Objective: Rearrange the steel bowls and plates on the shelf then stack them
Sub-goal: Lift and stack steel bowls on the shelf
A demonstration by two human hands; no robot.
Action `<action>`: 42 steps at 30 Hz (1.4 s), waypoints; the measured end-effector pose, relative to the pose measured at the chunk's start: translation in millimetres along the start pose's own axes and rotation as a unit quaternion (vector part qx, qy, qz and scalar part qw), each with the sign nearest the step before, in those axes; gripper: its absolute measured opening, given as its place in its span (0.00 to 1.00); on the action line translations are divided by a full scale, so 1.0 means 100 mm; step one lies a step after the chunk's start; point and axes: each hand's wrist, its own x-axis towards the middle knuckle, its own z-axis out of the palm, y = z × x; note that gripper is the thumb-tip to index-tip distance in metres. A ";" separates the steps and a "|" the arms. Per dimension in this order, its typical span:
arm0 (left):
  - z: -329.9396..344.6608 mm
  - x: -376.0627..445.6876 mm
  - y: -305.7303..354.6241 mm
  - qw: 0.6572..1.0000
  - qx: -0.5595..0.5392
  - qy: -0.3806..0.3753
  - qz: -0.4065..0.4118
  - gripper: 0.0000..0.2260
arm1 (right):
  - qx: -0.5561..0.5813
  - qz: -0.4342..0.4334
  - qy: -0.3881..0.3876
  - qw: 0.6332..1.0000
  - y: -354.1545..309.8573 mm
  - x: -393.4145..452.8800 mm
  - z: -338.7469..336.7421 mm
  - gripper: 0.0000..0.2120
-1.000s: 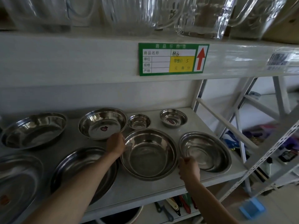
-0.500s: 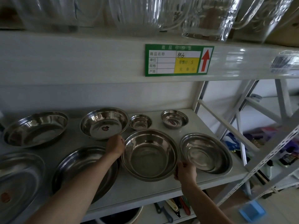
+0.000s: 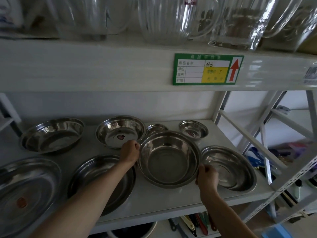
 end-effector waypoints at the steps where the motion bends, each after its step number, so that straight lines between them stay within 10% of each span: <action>1: -0.02 0.01 0.00 1.000 -0.009 0.002 -0.003 0.12 | 0.004 -0.008 0.000 1.000 -0.03 0.01 0.02 0.11; 42: -1.83 0.00 -1.02 0.954 -0.143 0.237 -0.113 0.09 | 0.000 -0.159 -0.198 0.967 -1.31 -0.29 1.76 0.12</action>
